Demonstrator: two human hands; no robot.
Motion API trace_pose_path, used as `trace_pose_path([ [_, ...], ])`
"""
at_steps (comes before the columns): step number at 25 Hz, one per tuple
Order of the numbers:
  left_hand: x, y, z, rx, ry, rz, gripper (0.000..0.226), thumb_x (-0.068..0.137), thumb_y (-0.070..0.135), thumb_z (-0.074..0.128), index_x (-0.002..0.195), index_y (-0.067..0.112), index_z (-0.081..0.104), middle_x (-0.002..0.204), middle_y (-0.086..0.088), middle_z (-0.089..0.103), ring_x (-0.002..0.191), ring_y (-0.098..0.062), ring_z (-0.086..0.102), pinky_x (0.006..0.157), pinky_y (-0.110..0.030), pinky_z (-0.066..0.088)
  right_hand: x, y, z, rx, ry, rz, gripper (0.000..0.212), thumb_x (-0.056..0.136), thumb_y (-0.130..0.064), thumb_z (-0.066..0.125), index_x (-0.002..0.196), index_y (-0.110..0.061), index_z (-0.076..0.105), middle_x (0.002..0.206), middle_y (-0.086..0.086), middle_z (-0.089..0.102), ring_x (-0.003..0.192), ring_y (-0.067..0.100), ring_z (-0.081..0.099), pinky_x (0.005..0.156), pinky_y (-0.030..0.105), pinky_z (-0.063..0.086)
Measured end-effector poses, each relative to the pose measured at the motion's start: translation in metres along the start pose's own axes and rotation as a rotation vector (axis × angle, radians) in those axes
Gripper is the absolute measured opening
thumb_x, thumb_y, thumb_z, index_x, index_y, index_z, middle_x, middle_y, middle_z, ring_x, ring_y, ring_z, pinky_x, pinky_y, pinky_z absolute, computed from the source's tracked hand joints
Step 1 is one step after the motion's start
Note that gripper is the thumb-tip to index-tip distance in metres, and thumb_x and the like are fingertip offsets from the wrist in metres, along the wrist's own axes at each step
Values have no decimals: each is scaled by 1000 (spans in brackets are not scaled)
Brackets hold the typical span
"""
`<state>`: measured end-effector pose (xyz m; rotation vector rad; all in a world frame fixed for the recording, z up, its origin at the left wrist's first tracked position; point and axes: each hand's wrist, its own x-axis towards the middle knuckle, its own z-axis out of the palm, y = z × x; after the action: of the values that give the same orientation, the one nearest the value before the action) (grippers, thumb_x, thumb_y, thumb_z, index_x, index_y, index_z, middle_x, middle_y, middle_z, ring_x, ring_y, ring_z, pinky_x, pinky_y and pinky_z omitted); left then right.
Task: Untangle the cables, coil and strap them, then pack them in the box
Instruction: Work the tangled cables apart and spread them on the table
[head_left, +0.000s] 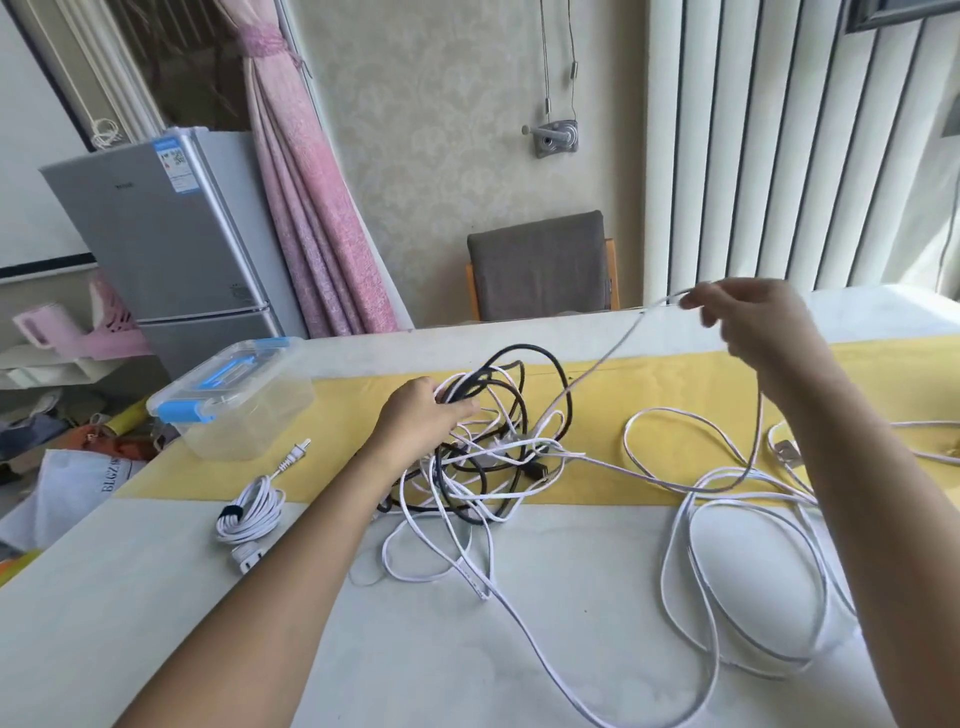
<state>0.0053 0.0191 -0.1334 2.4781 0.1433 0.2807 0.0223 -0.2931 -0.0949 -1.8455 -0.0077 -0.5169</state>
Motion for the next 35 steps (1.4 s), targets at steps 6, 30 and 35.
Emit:
trace_pose_path([
  [6,4,-4,-8,-394,202,-180,28,88,27,62,64,13,58,56,-4,56,60,-23,53,63,-29,39,31,39,-16,205,449,166,34,93,-21,41,99,-3,69,59,-2,42,52,12,35,52,26,29],
  [30,-30,30,25,248,-134,502,18,95,11,50,109,10,60,106,-3,67,98,-19,61,84,-30,44,-45,35,116,-405,-594,-79,17,85,-8,51,76,-14,65,72,5,65,72,24,66,65,27,49],
  [35,-26,6,37,588,-137,328,33,96,39,47,93,12,67,98,-5,64,94,-25,59,74,-34,41,-55,50,124,-652,-624,-178,8,78,-19,65,71,-19,61,71,0,57,69,23,52,53,27,36],
])
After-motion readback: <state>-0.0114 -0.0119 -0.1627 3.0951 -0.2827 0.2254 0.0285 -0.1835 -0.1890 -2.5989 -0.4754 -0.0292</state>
